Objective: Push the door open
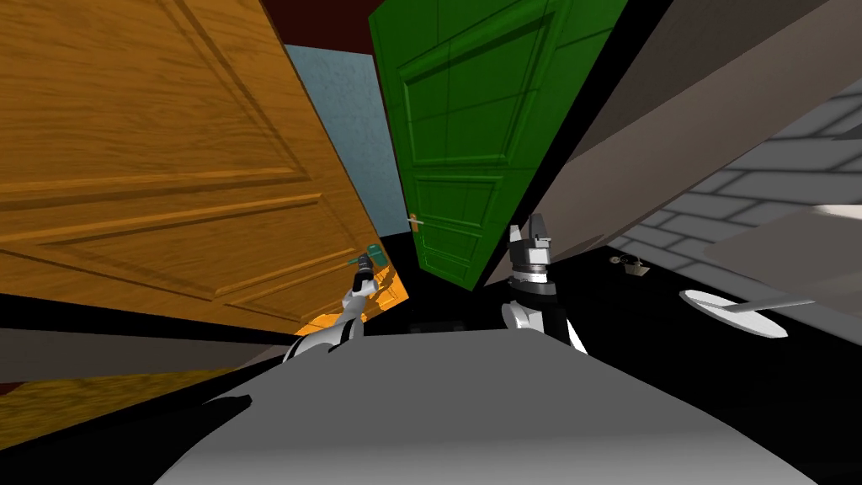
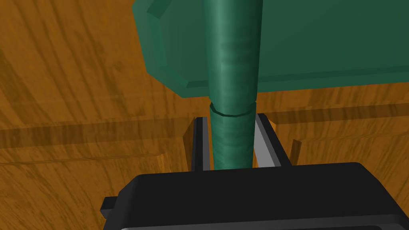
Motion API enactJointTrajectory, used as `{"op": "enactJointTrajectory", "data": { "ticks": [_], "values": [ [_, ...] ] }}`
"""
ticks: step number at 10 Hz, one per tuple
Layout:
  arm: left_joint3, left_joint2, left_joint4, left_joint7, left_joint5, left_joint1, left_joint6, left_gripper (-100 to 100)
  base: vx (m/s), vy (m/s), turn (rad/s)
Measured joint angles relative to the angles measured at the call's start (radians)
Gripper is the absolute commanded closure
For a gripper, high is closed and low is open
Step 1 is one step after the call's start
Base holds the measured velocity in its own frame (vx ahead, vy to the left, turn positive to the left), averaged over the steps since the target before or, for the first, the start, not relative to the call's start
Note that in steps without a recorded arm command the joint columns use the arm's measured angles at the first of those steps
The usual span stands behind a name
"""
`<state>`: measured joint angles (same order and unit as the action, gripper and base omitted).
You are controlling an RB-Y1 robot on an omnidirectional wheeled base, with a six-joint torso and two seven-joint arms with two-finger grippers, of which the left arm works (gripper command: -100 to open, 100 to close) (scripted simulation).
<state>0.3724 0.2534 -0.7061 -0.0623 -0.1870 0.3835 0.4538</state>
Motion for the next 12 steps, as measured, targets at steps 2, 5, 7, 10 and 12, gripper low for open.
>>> {"op": "enactJointTrajectory", "data": {
  "ticks": [2, 5, 7, 10, 12],
  "values": [
    [0.039, -0.002, 0.044, -0.033, -0.008, 0.028, 0.025, 100, 0.091, 0.016, -0.038],
    [0.096, -0.013, 0.039, -0.078, -0.020, 0.030, 0.027, 100, 0.097, 0.015, -0.026],
    [0.127, -0.015, 0.054, -0.106, -0.027, 0.046, 0.027, 100, 0.063, 0.013, -0.014],
    [0.162, -0.017, 0.074, -0.132, -0.034, 0.052, 0.045, 100, 0.062, 0.008, -0.016],
    [0.193, -0.021, 0.086, -0.155, -0.041, 0.062, 0.049, 100, 0.083, 0.009, -0.025]
  ]
}}
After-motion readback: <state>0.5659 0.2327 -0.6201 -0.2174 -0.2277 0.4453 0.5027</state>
